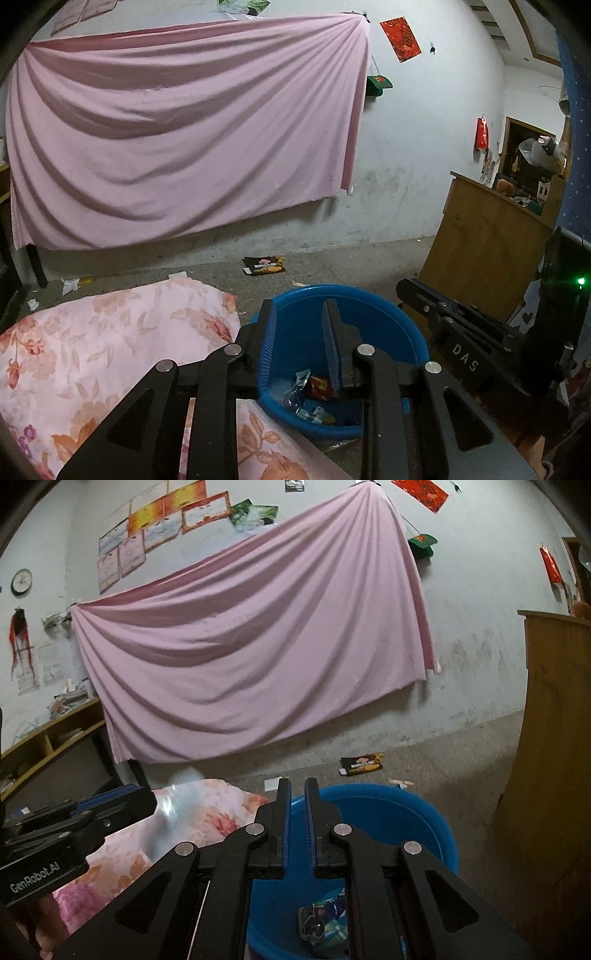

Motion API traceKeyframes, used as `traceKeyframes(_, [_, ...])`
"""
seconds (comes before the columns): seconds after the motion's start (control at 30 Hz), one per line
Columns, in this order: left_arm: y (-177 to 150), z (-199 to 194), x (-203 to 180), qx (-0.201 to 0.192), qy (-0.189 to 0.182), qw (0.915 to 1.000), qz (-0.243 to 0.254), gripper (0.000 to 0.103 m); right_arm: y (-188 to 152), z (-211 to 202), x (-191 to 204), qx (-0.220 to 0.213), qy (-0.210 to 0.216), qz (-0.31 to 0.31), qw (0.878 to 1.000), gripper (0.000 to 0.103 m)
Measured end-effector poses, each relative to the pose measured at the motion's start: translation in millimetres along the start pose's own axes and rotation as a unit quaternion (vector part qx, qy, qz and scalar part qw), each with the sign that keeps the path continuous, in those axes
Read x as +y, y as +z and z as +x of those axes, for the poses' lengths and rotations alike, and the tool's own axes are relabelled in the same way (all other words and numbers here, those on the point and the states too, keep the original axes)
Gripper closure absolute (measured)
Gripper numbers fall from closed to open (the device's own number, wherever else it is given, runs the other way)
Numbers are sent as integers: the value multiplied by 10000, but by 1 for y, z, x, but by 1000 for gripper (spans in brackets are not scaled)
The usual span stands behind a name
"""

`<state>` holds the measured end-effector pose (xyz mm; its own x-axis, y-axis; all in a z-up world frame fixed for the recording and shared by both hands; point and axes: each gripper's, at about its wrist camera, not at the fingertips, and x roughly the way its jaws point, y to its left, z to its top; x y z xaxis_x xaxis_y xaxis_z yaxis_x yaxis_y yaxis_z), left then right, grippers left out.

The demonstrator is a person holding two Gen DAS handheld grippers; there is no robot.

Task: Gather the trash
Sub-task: 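Open both tools to drop the tubes into the basin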

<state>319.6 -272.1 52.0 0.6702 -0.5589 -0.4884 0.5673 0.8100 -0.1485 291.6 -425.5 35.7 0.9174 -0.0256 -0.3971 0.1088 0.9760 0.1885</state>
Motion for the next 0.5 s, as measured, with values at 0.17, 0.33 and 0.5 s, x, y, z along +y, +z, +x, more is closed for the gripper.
traceKeyframes(0.17, [-2, -11, 4, -66, 93, 9999, -28, 76, 2, -4, -1, -39, 39, 51, 10000, 96])
traceKeyframes(0.33, [0, -23, 7, -150, 216, 9996, -47, 75, 1, -8, -3, -78, 101, 15, 9999, 95])
traceKeyframes(0.5, [0, -43, 11, -244, 369, 9990, -82, 75, 3, -15, 1, -149, 168, -22, 9997, 91])
